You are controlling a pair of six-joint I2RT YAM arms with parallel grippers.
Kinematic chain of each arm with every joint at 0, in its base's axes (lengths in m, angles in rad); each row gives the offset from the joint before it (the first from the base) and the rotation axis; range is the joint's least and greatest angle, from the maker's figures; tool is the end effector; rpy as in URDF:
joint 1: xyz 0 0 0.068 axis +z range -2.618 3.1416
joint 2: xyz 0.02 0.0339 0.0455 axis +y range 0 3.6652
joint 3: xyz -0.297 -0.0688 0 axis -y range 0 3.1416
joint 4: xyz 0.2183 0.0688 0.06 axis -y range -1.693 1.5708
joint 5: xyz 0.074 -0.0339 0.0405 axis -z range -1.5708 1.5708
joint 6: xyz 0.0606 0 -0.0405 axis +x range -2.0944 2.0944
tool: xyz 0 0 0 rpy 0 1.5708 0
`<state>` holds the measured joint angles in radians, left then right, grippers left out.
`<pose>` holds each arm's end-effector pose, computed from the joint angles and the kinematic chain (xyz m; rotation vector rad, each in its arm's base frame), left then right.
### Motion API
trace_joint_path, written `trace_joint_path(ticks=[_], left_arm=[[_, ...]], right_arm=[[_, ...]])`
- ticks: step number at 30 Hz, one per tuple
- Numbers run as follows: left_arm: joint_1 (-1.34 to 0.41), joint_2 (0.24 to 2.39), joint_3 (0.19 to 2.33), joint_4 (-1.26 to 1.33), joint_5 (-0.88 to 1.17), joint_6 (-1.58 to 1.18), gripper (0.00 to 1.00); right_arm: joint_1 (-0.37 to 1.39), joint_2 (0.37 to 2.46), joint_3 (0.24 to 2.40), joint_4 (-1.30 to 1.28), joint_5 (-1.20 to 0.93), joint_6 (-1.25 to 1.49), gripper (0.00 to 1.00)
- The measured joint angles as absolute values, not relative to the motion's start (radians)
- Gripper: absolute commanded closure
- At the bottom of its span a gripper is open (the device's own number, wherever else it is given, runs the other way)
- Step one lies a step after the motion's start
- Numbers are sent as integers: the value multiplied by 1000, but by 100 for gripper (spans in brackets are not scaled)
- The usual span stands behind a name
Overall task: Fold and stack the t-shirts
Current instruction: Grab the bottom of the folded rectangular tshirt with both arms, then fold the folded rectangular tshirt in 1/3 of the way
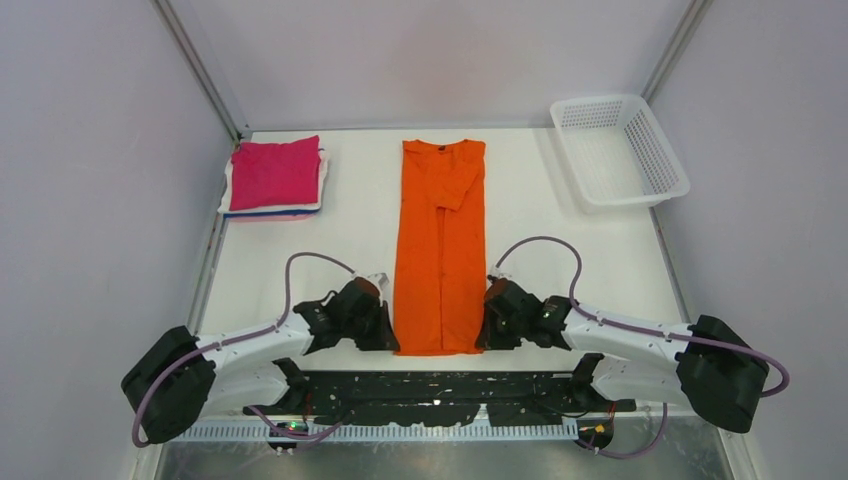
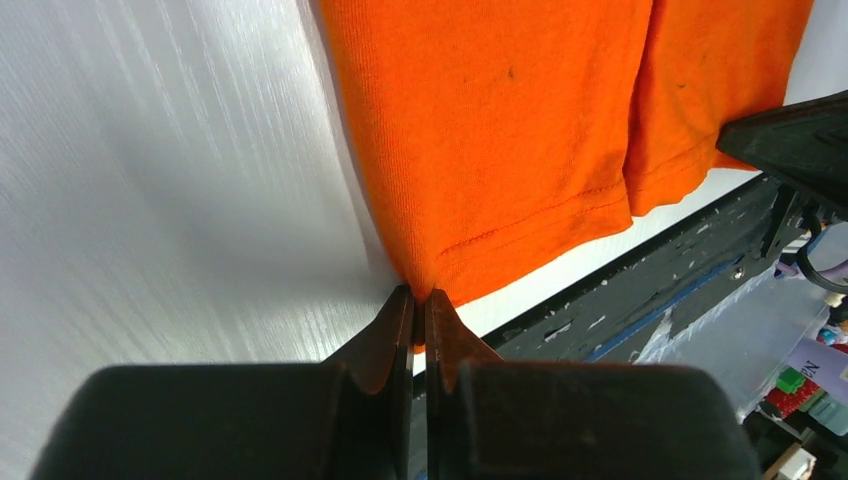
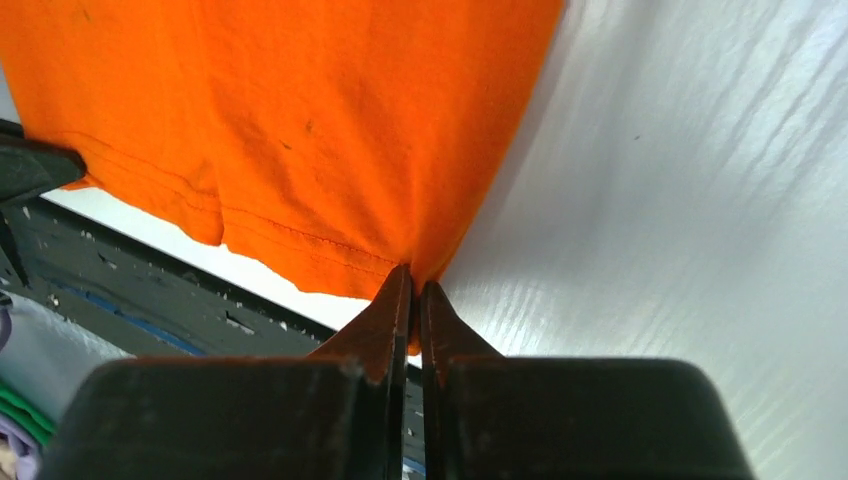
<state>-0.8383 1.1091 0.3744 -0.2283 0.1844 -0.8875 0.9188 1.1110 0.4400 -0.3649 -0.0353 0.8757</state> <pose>0.1029 -0.1310 0.1679 0.0121 2.7664 -0.8251 0.0985 0.1325 0.1751 -0.0730 2.7671 0.6233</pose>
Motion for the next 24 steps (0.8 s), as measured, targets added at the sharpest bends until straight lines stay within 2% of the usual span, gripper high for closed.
trace_joint_path(ticks=[8, 14, 24], left_arm=[[-962, 960, 279, -226, 220, -966, 100], [-982, 913, 239, -201, 281, -990, 100], [-911, 936, 363, -193, 278, -937, 100]], right_arm=[[998, 968, 381, -398, -62, 902, 95], [1009, 844, 320, -397, -114, 933, 95], [955, 887, 396, -352, -110, 881, 95]])
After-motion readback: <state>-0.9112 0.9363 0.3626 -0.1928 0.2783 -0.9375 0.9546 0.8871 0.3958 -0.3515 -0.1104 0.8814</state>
